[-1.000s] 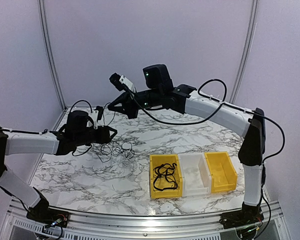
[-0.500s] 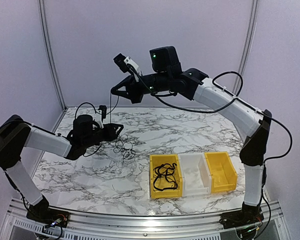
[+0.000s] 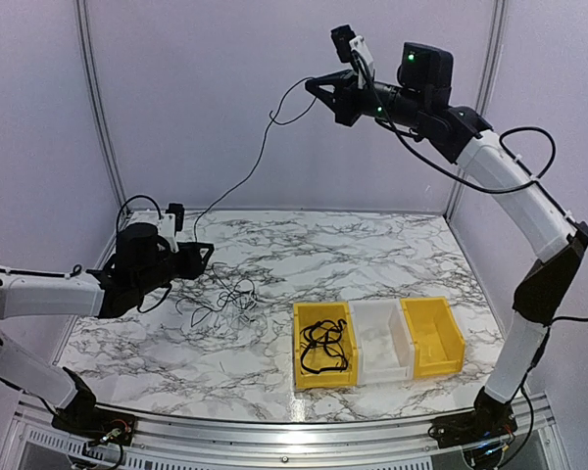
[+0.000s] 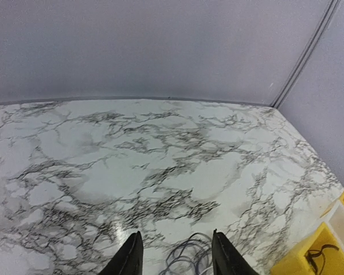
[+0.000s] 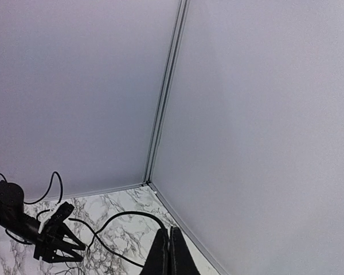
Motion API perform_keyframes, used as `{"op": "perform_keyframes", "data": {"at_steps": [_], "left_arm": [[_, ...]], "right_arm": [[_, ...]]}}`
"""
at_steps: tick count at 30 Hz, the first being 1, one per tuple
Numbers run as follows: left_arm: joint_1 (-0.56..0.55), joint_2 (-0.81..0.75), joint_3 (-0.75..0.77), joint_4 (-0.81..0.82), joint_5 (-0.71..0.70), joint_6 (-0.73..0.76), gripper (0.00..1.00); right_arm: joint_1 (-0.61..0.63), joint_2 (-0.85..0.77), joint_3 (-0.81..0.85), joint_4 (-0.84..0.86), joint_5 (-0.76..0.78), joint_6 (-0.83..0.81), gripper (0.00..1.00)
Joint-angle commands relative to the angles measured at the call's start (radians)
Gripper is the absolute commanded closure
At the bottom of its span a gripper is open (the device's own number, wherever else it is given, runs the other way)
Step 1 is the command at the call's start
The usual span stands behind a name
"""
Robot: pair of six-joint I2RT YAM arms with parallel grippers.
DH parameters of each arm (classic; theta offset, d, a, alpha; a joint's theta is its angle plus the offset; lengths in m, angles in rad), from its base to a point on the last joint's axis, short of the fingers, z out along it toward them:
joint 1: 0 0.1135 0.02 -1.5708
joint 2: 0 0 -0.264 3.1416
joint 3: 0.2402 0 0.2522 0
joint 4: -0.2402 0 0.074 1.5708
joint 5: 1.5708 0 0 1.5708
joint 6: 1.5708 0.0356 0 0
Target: Untangle the cables
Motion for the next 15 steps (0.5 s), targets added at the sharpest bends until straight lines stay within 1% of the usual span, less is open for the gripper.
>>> {"op": "perform_keyframes", "data": {"at_steps": [1, 3, 7, 11, 15], "left_arm": [[0.021, -0.034, -0.088, -0.182, -0.175, 0.048, 0.58], [0.026, -0.039, -0.128, -0.195, -0.223, 0.04, 0.58], [0.03, -0.015, -0.175, -0.214, -0.262, 0.044, 0.44], [0.031, 0.029, -0.179, -0.222, -0.252, 0.048, 0.4], [0.03, 0.055, -0.152, -0.23, -0.235, 0.046, 0.38]], "right_arm": [[-0.021, 0.004, 0.111, 0.01, 0.019, -0.002, 1.0], [-0.022, -0.003, 0.172, 0.013, 0.013, -0.021, 1.0], [-0.023, -0.026, 0.245, 0.023, 0.052, -0.07, 1.0], [-0.025, -0.064, 0.258, 0.046, 0.079, -0.107, 1.0], [-0.025, -0.095, 0.249, 0.031, 0.099, -0.149, 1.0]]}}
